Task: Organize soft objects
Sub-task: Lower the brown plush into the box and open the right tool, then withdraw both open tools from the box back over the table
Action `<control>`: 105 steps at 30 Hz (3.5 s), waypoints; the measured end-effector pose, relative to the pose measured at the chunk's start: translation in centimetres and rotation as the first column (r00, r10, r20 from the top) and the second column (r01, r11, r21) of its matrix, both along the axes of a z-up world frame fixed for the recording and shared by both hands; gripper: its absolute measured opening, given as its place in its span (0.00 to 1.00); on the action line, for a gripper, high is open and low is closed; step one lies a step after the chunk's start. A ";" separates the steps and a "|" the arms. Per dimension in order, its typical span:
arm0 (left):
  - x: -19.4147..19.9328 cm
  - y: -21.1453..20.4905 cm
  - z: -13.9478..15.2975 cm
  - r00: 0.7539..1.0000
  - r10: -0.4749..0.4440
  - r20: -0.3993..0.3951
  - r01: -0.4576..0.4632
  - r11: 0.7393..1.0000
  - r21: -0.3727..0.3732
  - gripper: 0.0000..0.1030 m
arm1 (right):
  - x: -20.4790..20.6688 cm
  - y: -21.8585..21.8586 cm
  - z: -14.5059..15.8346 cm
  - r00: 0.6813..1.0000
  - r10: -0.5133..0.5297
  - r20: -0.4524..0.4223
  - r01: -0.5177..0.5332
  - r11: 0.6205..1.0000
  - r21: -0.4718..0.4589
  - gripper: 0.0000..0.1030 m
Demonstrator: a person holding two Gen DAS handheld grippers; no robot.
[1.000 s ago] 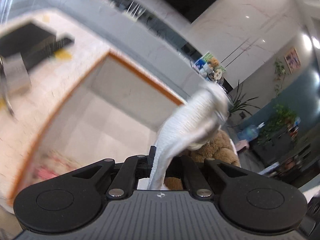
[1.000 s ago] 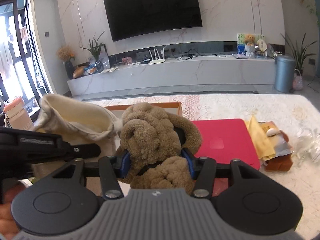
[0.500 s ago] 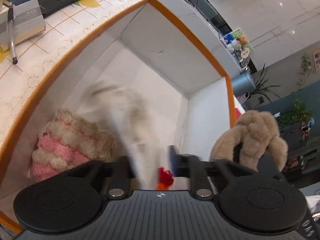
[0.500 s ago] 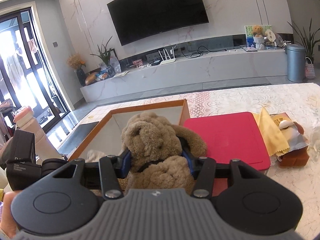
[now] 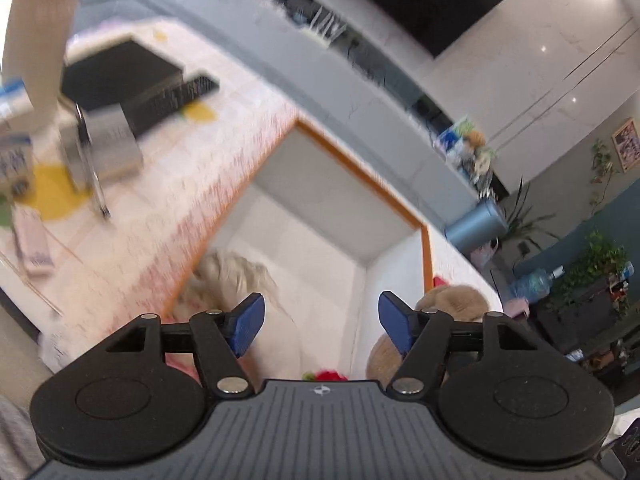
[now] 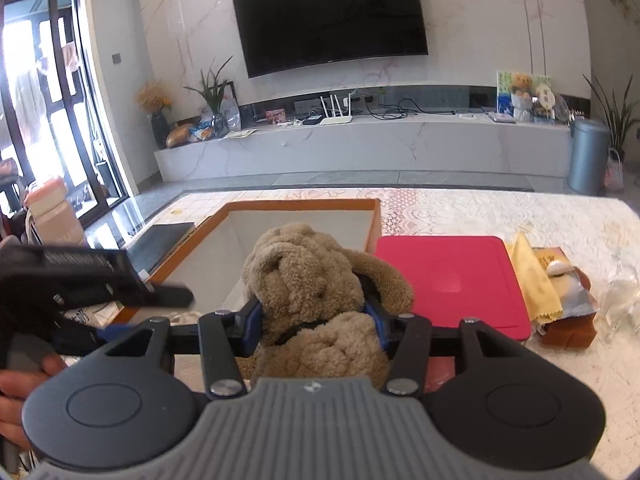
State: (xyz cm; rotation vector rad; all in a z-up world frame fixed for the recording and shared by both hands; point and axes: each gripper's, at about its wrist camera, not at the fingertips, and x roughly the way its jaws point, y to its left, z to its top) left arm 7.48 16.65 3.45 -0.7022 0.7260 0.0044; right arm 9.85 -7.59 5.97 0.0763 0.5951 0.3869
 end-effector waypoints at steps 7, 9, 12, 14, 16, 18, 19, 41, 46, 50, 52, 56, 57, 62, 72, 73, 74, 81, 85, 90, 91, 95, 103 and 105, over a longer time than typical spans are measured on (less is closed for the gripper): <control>-1.7 0.9 1.9 0.995 0.026 0.097 -0.035 0.994 0.099 0.80 | -0.5 2.5 -0.2 0.999 0.012 -0.045 -0.008 0.996 0.091 0.50; -1.5 1.1 1.8 0.995 0.068 0.073 -0.078 0.988 0.136 0.80 | -0.4 4.1 -0.6 0.998 0.025 -0.049 -0.023 0.998 0.053 0.50; -1.0 1.0 1.1 0.994 0.100 0.042 -0.106 0.975 0.195 0.80 | -0.5 6.3 -1.5 0.998 0.035 -0.050 -0.037 0.999 -0.037 0.50; -0.8 1.3 0.6 0.994 0.101 0.028 -0.105 0.976 0.189 0.80 | -0.2 7.0 -2.2 0.997 0.033 -0.068 -0.037 0.998 -0.055 0.50; -0.7 1.6 0.2 0.994 0.104 0.022 -0.106 0.980 0.168 0.80 | 0.2 7.1 -2.6 0.994 0.034 -0.102 -0.039 0.998 -0.048 0.50; -0.5 1.8 -0.1 0.994 0.103 0.019 -0.105 0.982 0.155 0.80 | 0.7 6.9 -2.9 0.990 0.042 -0.137 -0.045 0.999 -0.017 0.50; -0.5 1.8 -0.2 0.994 0.105 0.014 -0.106 0.982 0.154 0.80 | 0.9 6.8 -3.1 0.988 0.040 -0.152 -0.041 0.999 -0.003 0.50; -0.8 0.1 0.2 0.996 0.083 -0.010 -0.078 0.962 0.260 0.80 | -2.2 6.0 -0.3 0.995 0.069 -0.076 -0.082 0.981 -0.175 0.65; -0.7 0.3 0.3 0.996 0.084 -0.013 -0.078 0.964 0.255 0.80 | -1.7 5.8 -1.5 0.972 0.164 -0.166 -0.191 0.969 -0.156 0.34; -0.6 0.2 0.2 0.997 0.074 -0.019 -0.066 0.962 0.264 0.80 | 0.5 7.3 -3.8 0.950 0.174 -0.258 -0.223 0.959 -0.175 0.13; -0.6 0.2 0.2 0.994 0.109 -0.015 -0.102 0.961 0.259 0.80 | 1.6 8.3 -4.7 0.939 0.177 -0.293 -0.248 0.941 -0.228 0.11; -0.5 0.2 0.0 0.991 0.132 -0.010 -0.124 0.952 0.279 0.79 | 4.7 8.9 -7.0 0.896 0.203 -0.396 -0.312 0.921 -0.233 0.06; -0.5 0.2 0.0 0.992 0.128 -0.011 -0.120 0.954 0.273 0.79 | 4.8 8.9 -7.0 0.894 0.202 -0.400 -0.317 0.916 -0.245 0.06; -0.4 0.1 0.0 0.993 0.115 -0.013 -0.107 0.957 0.270 0.79 | 4.1 9.5 -7.0 0.909 0.163 -0.383 -0.284 0.915 -0.285 0.07; -1.4 -1.3 1.5 0.996 0.095 0.002 -0.089 0.928 0.363 0.79 | 0.8 7.8 -2.7 0.956 0.182 -0.228 -0.231 0.950 -0.212 0.49; -1.6 -1.6 1.8 0.996 0.089 0.007 -0.085 0.924 0.372 0.79 | 0.6 7.5 -1.8 0.960 0.183 -0.213 -0.227 0.953 -0.203 0.51; -1.6 -1.9 2.1 0.996 0.086 0.006 -0.082 0.921 0.380 0.79 | 0.3 7.0 -1.0 0.963 0.186 -0.198 -0.223 0.956 -0.188 0.54; -3.2 -5.5 5.3 0.992 0.088 0.094 -0.121 0.884 0.452 0.78 | -1.0 3.4 5.2 0.983 0.177 -0.056 -0.184 0.968 -0.171 0.60; -3.3 -7.9 6.9 0.991 0.056 0.120 -0.104 0.892 0.441 0.78 | -1.5 0.2 8.0 0.987 0.162 0.001 -0.160 0.975 -0.153 0.60; -3.0 -11.4 8.5 0.989 0.000 0.146 -0.069 0.880 0.470 0.78 | -1.9 -4.0 9.7 0.994 0.098 0.043 -0.090 0.984 -0.155 0.61; -3.0 -12.1 8.7 0.989 -0.012 0.150 -0.062 0.877 0.476 0.78 | -1.9 -5.0 9.9 0.995 0.085 0.047 -0.077 0.986 -0.148 0.61; -2.5 -15.0 9.3 0.987 -0.060 0.150 -0.020 0.875 0.484 0.78 | -2.5 -8.7 10.2 0.997 0.013 0.072 -0.002 0.989 -0.147 0.67; -1.1 -22.2 8.8 0.968 -0.216 0.131 0.118 0.845 0.521 0.78 | -3.9 -17.5 9.1 0.966 -0.241 0.096 0.250 0.963 -0.102 0.71; -0.8 -24.6 8.0 0.955 -0.265 0.135 0.153 0.827 0.541 0.78 | -4.1 -19.6 8.7 0.943 -0.319 0.098 0.328 0.939 -0.103 0.75</control>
